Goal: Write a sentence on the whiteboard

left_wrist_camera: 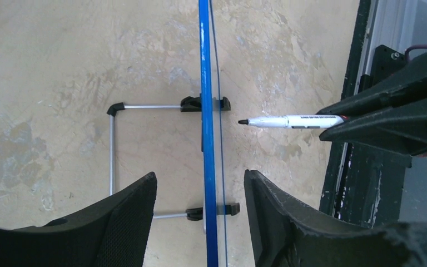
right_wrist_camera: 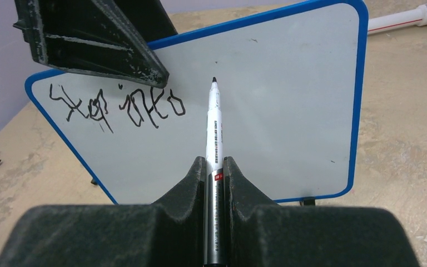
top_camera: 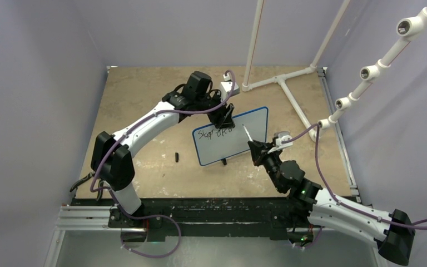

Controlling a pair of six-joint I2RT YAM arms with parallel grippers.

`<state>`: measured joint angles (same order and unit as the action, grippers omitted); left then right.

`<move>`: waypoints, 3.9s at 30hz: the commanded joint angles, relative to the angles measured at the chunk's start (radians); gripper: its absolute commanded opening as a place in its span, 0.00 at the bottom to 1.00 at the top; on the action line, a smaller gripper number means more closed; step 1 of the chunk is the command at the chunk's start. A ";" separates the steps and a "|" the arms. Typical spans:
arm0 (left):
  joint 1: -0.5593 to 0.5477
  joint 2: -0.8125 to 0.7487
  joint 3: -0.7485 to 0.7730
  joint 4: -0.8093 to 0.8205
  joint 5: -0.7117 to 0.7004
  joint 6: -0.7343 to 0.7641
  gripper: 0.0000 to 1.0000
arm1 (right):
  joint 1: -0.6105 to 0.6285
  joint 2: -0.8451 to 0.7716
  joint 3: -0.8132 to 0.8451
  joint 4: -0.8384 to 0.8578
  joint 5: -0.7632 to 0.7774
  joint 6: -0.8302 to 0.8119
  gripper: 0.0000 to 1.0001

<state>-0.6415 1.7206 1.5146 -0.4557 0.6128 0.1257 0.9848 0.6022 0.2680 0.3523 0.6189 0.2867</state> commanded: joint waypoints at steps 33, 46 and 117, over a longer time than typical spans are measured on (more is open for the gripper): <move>-0.040 0.016 0.024 0.034 -0.017 0.045 0.00 | -0.013 0.099 0.003 0.088 -0.033 -0.027 0.00; -0.041 0.013 0.021 0.034 -0.010 0.048 0.00 | -0.014 0.101 0.008 0.082 0.039 -0.007 0.00; -0.040 -0.002 0.020 0.035 -0.001 0.048 0.00 | -0.012 0.107 0.013 -0.013 -0.007 0.086 0.00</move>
<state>-0.6800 1.7432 1.5352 -0.4339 0.5869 0.1337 0.9749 0.7116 0.2596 0.3634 0.5850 0.3569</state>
